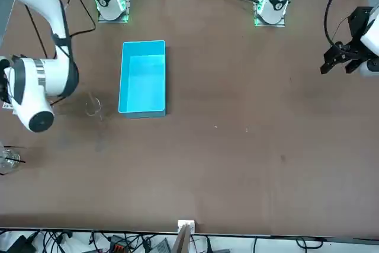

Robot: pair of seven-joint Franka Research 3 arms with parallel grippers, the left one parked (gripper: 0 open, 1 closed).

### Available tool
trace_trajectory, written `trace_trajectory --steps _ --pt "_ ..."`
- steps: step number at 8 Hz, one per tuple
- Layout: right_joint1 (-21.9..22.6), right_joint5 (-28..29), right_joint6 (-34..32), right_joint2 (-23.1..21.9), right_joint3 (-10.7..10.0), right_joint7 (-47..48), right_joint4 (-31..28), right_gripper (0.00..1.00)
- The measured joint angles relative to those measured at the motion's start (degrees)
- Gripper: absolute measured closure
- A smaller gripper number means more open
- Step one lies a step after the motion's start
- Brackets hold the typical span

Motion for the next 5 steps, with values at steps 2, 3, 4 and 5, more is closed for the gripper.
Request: trace_trajectory --steps 2,3,4,5 --pt "-1.66 -4.44 5.71 -2.8 -0.11 2.73 -9.19 0.03" --pt "-2.28 -7.02 8.66 -4.63 -0.13 5.09 -14.42 0.03" --pt "-2.67 -9.29 10.99 -6.2 -0.14 7.55 -19.15 0.03" --pt "-2.78 -11.65 12.92 -7.25 -0.14 10.58 -23.36 0.03"
